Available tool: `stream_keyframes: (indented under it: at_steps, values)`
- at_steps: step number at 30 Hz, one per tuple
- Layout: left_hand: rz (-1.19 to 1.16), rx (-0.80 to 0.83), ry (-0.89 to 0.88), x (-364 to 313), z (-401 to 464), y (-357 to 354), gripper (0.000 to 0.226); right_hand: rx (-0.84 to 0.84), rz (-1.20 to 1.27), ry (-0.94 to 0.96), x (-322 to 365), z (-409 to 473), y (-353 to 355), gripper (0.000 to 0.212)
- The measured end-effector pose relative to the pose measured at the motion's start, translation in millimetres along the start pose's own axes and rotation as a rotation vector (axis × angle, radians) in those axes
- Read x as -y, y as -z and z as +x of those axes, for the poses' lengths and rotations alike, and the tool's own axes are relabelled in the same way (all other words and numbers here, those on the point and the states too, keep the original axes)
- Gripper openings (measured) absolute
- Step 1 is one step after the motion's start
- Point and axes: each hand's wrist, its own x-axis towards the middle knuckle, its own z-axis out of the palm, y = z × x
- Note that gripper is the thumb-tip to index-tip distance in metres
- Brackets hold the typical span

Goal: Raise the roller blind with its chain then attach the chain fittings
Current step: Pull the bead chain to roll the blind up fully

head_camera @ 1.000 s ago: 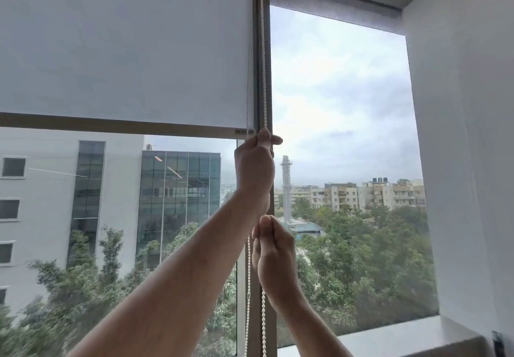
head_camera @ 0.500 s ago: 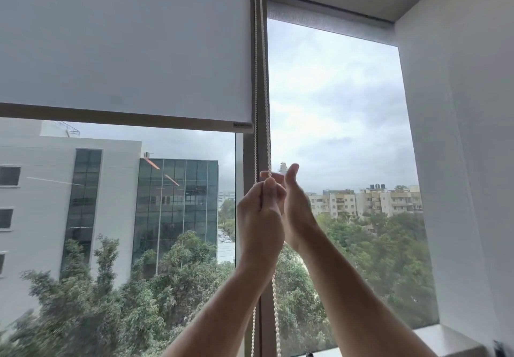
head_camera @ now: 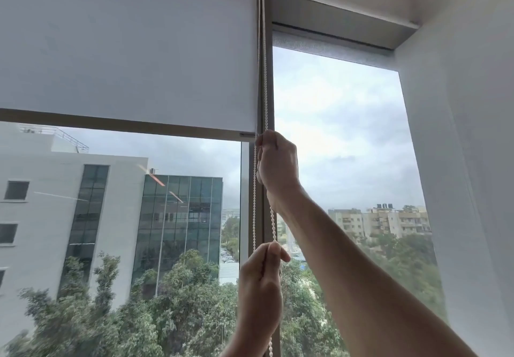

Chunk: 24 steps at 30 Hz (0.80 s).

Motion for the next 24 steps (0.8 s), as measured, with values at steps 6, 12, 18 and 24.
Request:
stream_keyframes:
  at_steps: [6,12,18,24]
  values:
    - [-0.038,0.164,0.231,9.4,20.1,19.4,0.043,-0.032,-0.092,0.128,-19.1,-29.2,14.4,0.037]
    - [0.099,0.041,0.272,-15.1,80.6,21.8,0.054,-0.024,-0.062,0.145,-45.1,-72.9,26.9,0.039]
    - [0.034,0.055,0.130,-75.9,125.0,6.1,0.049,-0.030,-0.050,0.158,-51.6,-94.3,32.1,0.042]
    - [-0.189,0.085,0.224,-133.7,150.0,-26.9,0.038,0.013,0.017,0.111,-62.8,-117.4,29.2,0.039]
